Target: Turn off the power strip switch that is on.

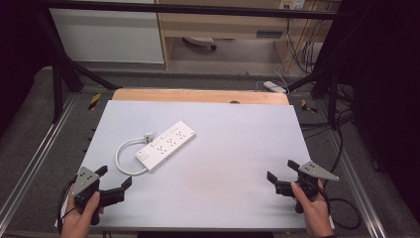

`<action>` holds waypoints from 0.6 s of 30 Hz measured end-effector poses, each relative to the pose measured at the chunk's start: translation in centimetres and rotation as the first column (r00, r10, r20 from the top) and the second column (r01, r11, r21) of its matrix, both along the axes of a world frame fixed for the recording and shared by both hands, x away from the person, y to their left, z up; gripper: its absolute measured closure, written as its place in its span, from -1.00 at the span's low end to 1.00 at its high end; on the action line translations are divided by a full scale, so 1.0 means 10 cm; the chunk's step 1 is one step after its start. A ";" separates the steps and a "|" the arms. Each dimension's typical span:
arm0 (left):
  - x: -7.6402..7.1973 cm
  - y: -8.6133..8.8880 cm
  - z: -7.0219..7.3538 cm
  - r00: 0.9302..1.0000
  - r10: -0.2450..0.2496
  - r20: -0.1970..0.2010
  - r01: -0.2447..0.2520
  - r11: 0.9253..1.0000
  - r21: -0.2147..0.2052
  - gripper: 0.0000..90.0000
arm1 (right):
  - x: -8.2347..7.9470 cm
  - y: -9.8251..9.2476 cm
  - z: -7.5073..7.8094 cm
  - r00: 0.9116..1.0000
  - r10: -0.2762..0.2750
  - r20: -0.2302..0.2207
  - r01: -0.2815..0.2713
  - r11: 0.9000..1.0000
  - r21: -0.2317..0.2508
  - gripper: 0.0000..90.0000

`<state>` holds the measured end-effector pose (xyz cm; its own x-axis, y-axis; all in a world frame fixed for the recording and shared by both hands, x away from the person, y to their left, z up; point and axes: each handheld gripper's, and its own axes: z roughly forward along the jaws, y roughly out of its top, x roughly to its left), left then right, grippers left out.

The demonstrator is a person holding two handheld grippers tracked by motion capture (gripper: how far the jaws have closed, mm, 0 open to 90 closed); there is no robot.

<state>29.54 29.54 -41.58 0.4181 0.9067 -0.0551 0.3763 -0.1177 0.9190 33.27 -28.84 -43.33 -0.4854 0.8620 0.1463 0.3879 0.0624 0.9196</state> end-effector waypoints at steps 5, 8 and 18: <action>0.00 0.01 0.00 1.000 -0.001 0.001 0.001 1.000 -0.005 -0.89 | 0.01 0.03 0.01 1.000 0.004 -0.005 -0.004 1.000 -0.008 -0.94; 0.00 0.02 0.00 1.000 -0.005 0.001 0.005 1.000 -0.004 -0.89 | 0.02 0.05 0.03 1.000 0.009 -0.006 -0.009 1.000 -0.019 -0.94; 0.01 0.01 -0.01 1.000 0.000 -0.002 0.000 1.000 -0.002 -0.89 | 0.03 0.13 0.08 0.999 0.053 -0.002 -0.053 0.998 -0.026 -0.95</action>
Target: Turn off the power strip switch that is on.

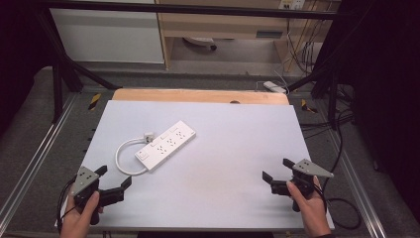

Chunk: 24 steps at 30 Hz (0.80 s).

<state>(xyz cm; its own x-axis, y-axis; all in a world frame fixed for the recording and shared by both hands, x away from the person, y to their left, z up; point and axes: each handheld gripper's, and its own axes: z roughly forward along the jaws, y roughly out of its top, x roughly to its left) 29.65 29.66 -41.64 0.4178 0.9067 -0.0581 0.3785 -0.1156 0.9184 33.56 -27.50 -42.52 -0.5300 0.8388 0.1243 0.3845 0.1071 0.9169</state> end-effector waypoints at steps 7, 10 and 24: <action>0.00 0.01 -0.01 1.000 -0.002 -0.003 0.002 1.000 -0.001 -0.89 | 0.00 0.04 0.06 1.000 0.019 0.005 -0.019 1.000 0.005 -0.95; 0.00 0.01 0.00 1.000 -0.004 -0.003 0.004 1.000 0.001 -0.89 | 0.00 0.06 0.10 1.000 0.027 0.011 -0.027 1.000 0.005 -0.94; 0.00 0.01 -0.01 1.000 -0.005 -0.007 0.005 1.000 -0.003 -0.89 | 0.10 0.15 0.16 0.999 0.037 0.007 -0.037 0.999 -0.016 -0.95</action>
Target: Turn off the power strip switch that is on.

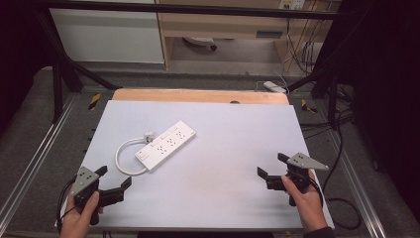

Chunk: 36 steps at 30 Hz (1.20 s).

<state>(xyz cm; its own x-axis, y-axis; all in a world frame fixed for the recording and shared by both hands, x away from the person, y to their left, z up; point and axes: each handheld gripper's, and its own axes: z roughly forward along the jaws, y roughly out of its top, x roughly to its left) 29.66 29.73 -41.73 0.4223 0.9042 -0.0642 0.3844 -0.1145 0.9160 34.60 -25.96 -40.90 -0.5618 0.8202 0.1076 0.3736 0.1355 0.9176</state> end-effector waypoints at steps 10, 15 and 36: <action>-0.01 0.00 0.00 1.000 -0.002 0.001 0.002 1.000 0.000 -0.89 | 0.08 0.11 0.10 0.999 0.029 0.018 -0.029 1.000 0.009 -0.95; 0.00 0.00 0.00 1.000 -0.002 0.000 0.002 1.000 0.001 -0.89 | 0.14 0.18 0.18 0.999 0.031 0.020 -0.032 0.999 0.022 -0.94; -0.01 0.00 0.00 1.000 -0.002 -0.005 0.002 1.000 0.009 -0.89 | 0.39 0.54 0.48 0.996 0.073 0.056 -0.074 0.997 0.010 -0.90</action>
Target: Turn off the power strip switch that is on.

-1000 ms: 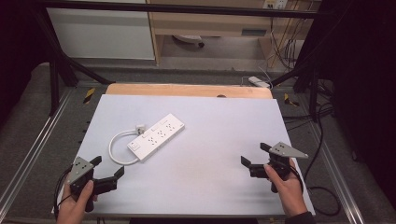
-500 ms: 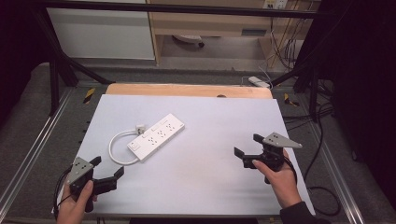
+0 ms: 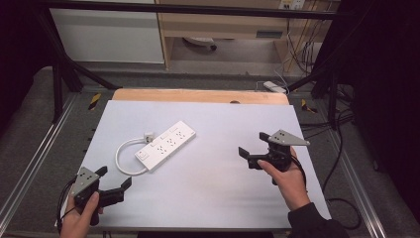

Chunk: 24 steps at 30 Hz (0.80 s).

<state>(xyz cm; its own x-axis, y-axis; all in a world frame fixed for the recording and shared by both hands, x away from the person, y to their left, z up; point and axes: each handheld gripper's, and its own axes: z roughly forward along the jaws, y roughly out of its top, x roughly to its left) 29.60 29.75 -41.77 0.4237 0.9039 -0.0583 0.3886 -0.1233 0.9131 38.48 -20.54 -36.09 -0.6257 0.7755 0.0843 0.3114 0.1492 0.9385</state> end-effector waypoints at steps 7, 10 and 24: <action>0.00 0.00 0.00 1.000 0.000 0.000 0.000 1.000 0.000 -0.89 | 0.08 0.11 0.08 1.000 0.014 -0.003 -0.014 1.000 -0.015 -0.91; 0.00 0.01 0.00 1.000 -0.002 0.000 0.002 1.000 -0.001 -0.89 | 0.10 0.14 0.09 1.000 0.018 -0.013 -0.018 1.000 -0.011 -0.92; 0.00 0.00 0.00 1.000 -0.004 0.001 0.004 1.000 -0.001 -0.89 | 0.18 0.29 0.10 0.999 0.035 -0.012 -0.036 0.999 -0.013 -0.90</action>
